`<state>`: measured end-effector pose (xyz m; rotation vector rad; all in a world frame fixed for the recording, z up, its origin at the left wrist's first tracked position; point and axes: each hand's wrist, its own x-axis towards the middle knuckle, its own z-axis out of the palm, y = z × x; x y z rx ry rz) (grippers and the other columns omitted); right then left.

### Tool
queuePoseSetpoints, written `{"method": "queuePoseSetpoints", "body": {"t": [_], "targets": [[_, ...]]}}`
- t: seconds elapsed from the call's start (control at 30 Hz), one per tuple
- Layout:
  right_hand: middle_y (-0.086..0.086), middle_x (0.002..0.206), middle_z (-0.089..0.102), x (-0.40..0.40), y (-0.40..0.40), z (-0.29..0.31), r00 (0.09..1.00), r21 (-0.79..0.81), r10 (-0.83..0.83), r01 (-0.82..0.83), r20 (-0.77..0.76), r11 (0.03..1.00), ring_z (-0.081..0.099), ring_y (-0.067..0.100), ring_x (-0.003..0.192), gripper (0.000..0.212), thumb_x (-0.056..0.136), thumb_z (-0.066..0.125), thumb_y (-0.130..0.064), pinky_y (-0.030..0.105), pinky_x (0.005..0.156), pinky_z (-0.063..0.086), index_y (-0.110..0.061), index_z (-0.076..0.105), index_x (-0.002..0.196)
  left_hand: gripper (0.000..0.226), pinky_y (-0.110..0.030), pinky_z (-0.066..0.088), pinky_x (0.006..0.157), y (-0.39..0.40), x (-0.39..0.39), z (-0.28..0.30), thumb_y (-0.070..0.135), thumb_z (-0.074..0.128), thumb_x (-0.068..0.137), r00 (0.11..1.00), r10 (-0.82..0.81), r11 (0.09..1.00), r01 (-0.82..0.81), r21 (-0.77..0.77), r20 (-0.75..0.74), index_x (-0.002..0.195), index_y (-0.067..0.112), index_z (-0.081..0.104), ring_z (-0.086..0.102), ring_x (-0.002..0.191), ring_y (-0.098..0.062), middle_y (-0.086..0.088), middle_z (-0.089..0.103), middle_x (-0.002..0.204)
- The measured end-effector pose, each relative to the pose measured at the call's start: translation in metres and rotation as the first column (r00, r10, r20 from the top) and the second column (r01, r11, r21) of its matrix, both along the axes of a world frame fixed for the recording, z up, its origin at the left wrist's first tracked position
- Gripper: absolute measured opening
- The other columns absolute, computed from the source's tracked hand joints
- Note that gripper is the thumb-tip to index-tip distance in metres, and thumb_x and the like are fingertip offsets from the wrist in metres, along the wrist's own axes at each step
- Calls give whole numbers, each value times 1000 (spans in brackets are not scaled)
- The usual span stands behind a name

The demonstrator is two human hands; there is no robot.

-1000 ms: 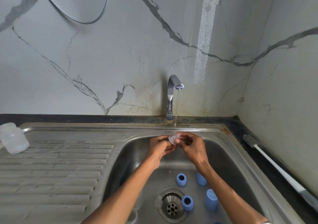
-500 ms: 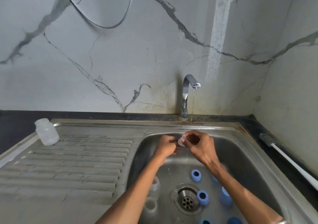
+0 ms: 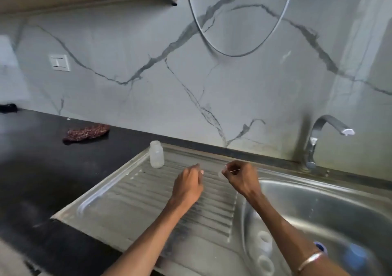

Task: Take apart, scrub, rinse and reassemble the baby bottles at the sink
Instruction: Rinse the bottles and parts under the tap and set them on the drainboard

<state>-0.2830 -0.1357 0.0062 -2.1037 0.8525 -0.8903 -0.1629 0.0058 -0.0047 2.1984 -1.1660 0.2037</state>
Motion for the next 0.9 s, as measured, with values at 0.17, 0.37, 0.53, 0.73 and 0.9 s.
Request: {"method": "queuePoseSetpoints", "body": {"t": [0.17, 0.37, 0.53, 0.73, 0.9], "targets": [[-5, 80, 73, 79, 23, -2, 997, 25, 53, -52, -53, 998, 68, 7, 75, 6, 83, 78, -23, 18, 73, 47, -19, 74, 84, 28, -38, 47, 72, 51, 66, -5, 30, 38, 106, 990, 138, 988, -135, 74, -41, 104, 11, 58, 64, 93, -34, -13, 66, 99], [-2, 79, 73, 144, 42, -10, 987, 40, 132, -129, -87, 991, 67, 9, 72, 7, 82, 78, -16, 7, 61, 43, -16, 72, 80, 32, -36, 40, 75, 77, 107, -6, 29, 39, 106, 986, 161, 982, -155, 108, -51, 122, 11, 59, 62, 103, -35, -14, 65, 112], [-2, 81, 71, 168, 44, -26, 982, 25, 143, -141, -126, 990, 66, 8, 73, 4, 84, 77, -15, -1, 53, 39, -16, 73, 85, 32, -38, 45, 74, 77, 116, -9, 31, 38, 106, 988, 146, 977, -137, 164, -41, 117, 12, 62, 62, 99, -35, -14, 64, 107], [-5, 83, 68, 179, 43, -35, 980, 22, 155, -154, -122, 988, 64, 9, 76, 9, 87, 74, -20, 18, 70, 44, -15, 73, 95, 31, -42, 51, 79, 72, 118, -13, 29, 40, 106, 990, 136, 968, -124, 217, -39, 112, 12, 64, 62, 98, -35, -14, 64, 105], [-4, 87, 70, 161, 30, -29, 976, 53, 175, -170, -126, 984, 67, 11, 77, 17, 84, 78, -20, 27, 76, 52, -21, 71, 99, 28, -42, 51, 72, 62, 106, -14, 30, 42, 104, 994, 107, 978, -98, 182, -39, 100, 11, 63, 63, 90, -34, -13, 65, 96]]}}
